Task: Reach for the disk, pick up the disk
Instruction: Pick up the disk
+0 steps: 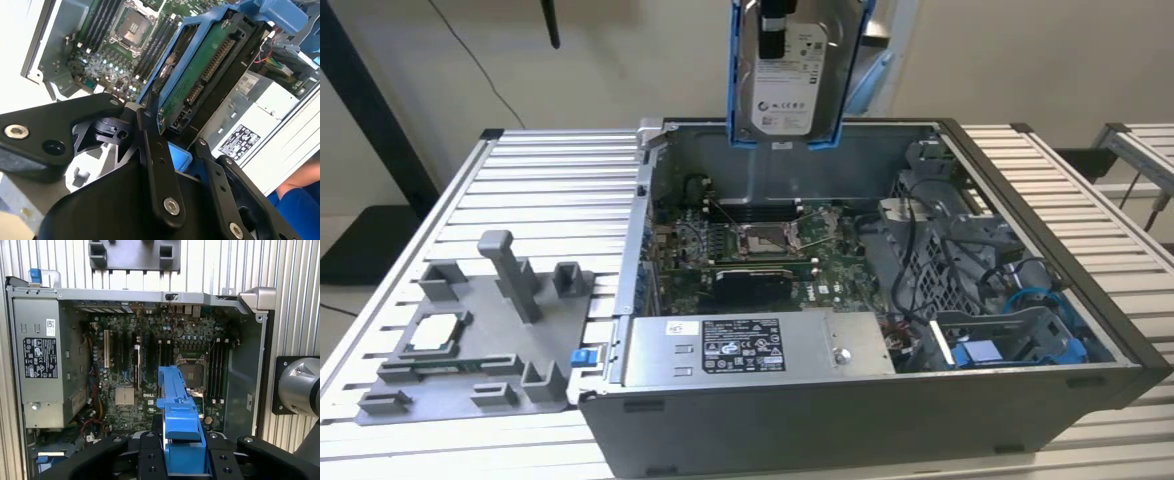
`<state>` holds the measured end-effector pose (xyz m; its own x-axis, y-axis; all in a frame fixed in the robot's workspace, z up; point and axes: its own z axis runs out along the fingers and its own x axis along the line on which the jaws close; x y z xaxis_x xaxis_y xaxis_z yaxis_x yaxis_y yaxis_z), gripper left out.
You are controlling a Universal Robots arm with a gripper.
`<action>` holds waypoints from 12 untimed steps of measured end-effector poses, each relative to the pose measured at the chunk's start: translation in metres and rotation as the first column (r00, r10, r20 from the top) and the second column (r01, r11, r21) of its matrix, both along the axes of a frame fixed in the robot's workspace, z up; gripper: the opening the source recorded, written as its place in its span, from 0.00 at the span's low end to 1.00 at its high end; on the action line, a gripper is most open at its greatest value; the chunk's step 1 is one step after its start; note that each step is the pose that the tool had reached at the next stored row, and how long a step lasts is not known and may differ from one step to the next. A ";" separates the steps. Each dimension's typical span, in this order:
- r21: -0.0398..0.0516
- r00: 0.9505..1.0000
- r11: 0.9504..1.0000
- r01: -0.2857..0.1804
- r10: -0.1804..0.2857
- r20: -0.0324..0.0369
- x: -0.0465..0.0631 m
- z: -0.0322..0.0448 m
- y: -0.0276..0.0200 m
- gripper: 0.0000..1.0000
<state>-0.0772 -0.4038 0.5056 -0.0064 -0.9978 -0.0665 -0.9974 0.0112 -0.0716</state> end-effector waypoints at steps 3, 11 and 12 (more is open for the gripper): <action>-0.003 1.000 1.000 0.000 0.000 0.000 0.000 -0.0002 -0.0057 0.00; -0.008 1.000 1.000 0.000 0.000 0.000 0.002 -0.0008 -0.0243 0.00; -0.009 1.000 1.000 0.000 0.000 0.000 0.003 -0.0009 -0.0260 0.00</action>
<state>-0.0744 -0.4298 0.5047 -0.0064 -0.9983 -0.0573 -0.9974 0.0105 -0.0718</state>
